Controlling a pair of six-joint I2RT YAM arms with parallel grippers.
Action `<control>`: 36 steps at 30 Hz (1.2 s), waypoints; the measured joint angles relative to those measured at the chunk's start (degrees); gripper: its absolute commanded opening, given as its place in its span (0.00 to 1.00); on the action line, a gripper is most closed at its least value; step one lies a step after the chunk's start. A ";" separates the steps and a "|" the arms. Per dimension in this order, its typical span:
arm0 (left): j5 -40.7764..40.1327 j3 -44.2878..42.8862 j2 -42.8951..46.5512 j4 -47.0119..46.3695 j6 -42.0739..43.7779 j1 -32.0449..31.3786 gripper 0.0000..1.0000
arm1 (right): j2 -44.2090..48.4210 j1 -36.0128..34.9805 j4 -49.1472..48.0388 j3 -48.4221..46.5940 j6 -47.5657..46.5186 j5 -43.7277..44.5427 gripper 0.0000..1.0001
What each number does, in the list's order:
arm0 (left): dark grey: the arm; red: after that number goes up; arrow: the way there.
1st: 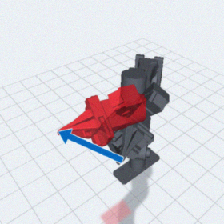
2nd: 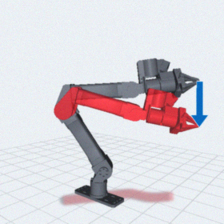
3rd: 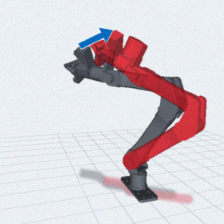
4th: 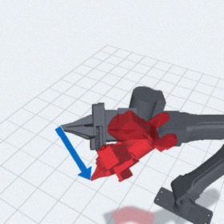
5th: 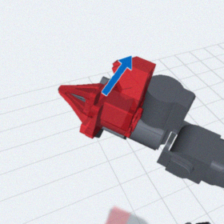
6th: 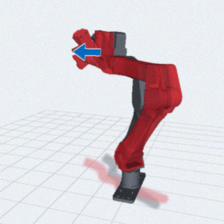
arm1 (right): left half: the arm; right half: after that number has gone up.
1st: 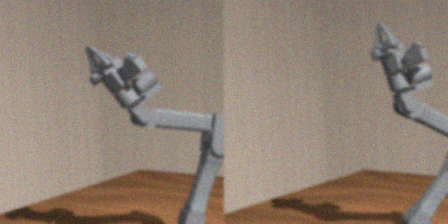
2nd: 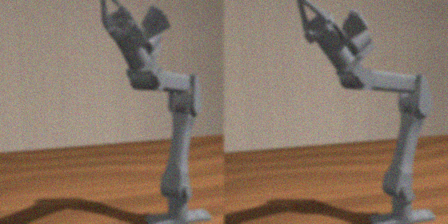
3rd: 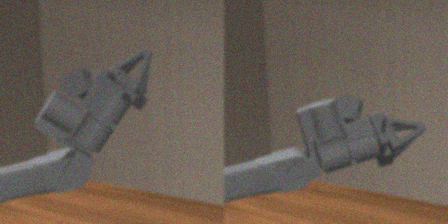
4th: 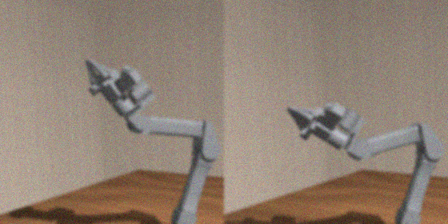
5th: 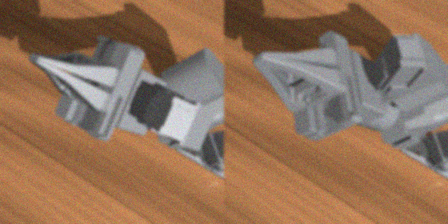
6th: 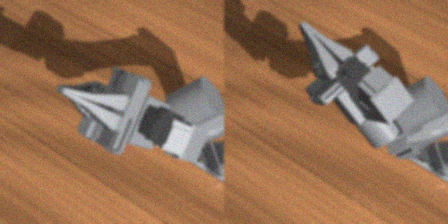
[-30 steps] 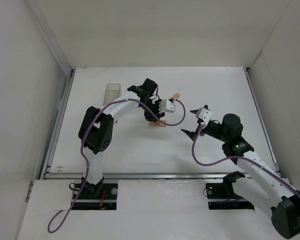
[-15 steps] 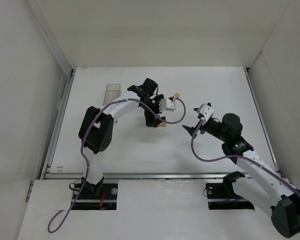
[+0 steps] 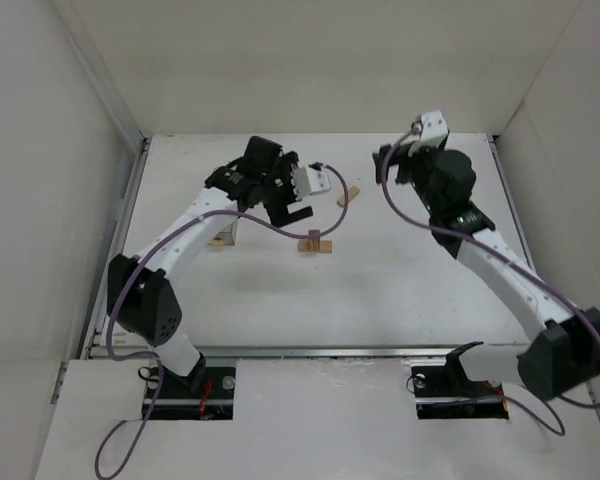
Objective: Build the wood block tower
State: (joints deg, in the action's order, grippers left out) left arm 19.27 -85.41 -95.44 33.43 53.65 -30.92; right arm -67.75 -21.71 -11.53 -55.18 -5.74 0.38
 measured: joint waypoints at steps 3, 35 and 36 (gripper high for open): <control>-5.51 -0.09 4.94 -5.27 -6.10 3.10 1.00 | -11.61 -0.13 2.47 -15.56 4.87 12.26 1.00; -42.47 5.29 6.12 -19.06 -42.18 13.38 1.00 | -73.46 -1.09 58.97 -75.10 58.01 18.16 0.79; -42.47 5.31 6.12 -19.08 -42.21 13.38 1.00 | -73.57 -1.25 59.80 -74.86 58.58 17.53 0.78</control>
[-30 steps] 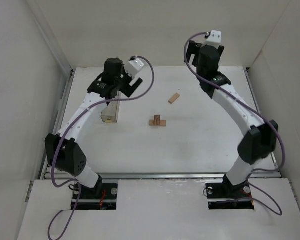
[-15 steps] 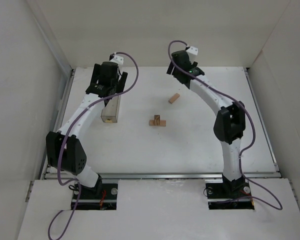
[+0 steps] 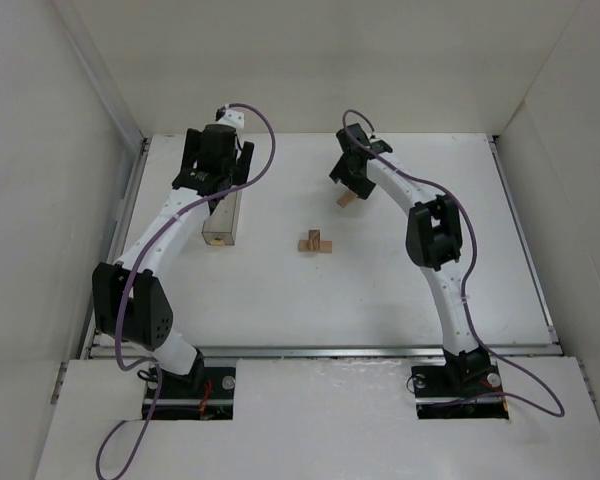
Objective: Build the wood block tower
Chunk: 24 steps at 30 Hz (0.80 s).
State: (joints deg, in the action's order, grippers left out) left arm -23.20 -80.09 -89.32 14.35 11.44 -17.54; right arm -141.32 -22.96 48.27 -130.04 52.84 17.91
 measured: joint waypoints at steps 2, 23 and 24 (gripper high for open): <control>0.02 0.33 0.00 -0.22 -0.09 0.00 1.00 | -0.02 -0.39 0.94 0.35 0.85 -1.05 0.78; 0.44 0.92 -0.74 -1.29 -0.63 0.00 1.00 | -0.20 0.13 2.21 3.04 2.38 -4.90 0.05; 0.44 0.92 -0.74 -1.29 -0.63 0.00 1.00 | -0.17 0.13 1.64 3.28 0.90 -4.92 0.02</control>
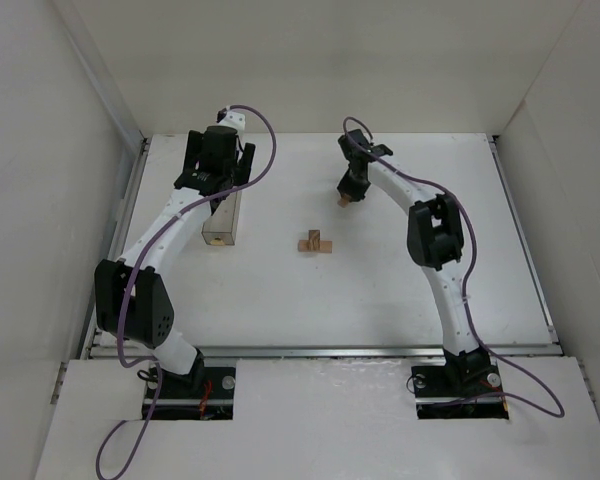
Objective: Build the wood block tower
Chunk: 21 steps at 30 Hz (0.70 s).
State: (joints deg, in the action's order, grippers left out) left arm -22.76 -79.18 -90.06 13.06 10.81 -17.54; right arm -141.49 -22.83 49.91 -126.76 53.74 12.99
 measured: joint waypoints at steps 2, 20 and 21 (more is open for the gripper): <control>0.00 0.00 0.00 0.00 0.02 0.00 1.00 | 0.90 0.00 -1.95 1.64 -4.42 -0.11 0.00; 0.13 3.74 1.16 -0.13 -2.10 0.15 1.00 | 32.52 -0.48 -5.75 16.52 -78.88 -33.59 0.00; 0.22 4.31 1.77 0.02 -2.36 0.37 1.00 | 33.05 -0.92 -4.35 16.04 -81.79 -35.47 0.00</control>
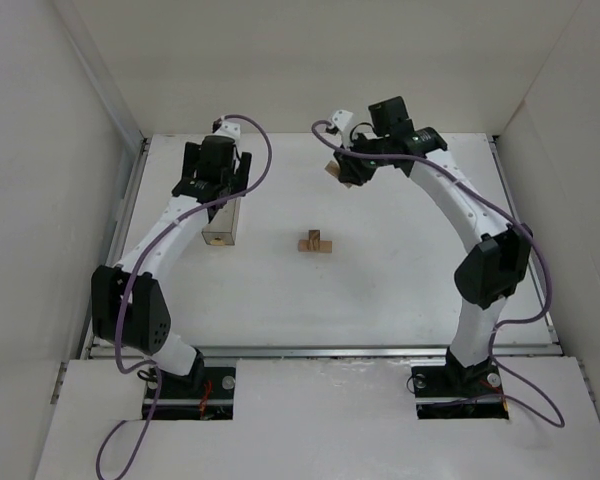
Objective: Build the wood block tower
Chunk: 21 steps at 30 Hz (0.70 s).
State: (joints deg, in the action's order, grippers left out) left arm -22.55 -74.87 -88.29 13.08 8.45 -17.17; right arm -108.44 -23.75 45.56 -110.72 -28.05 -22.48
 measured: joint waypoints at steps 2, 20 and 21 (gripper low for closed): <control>0.22 1.25 1.44 0.00 -0.92 0.90 1.00 | -0.39 -1.18 3.15 -1.20 -5.92 -2.49 0.00; 0.57 8.87 9.73 0.02 -4.46 7.61 1.00 | -10.67 -15.69 14.51 -3.67 -21.55 4.92 0.00; 0.72 8.87 9.81 0.00 -4.46 7.69 1.00 | -10.67 -15.63 14.53 -3.67 -21.75 5.75 0.00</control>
State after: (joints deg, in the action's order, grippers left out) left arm -21.82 -66.00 -78.48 13.08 3.99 -9.47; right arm -119.11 -39.38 60.10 -114.39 -49.80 -16.73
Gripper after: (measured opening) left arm 0.997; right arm 0.345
